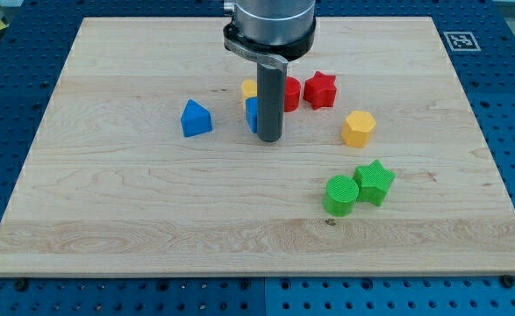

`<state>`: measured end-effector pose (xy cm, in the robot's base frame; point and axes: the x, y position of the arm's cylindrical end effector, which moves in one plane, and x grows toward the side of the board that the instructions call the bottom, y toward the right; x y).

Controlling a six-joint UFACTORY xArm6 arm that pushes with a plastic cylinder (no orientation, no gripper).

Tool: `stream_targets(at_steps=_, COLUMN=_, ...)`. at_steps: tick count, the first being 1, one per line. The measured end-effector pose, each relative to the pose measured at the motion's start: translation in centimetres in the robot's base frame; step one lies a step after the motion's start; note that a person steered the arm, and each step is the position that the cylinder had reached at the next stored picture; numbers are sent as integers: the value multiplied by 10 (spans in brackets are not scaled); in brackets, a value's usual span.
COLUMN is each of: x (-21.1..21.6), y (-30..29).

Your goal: Move the blue cube to the right of the blue triangle

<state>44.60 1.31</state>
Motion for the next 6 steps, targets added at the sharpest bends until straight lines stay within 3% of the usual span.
stream_targets(at_steps=1, x=-13, y=45)
stream_targets(at_steps=2, x=-34, y=51)
stream_targets(at_steps=6, x=-32, y=-35)
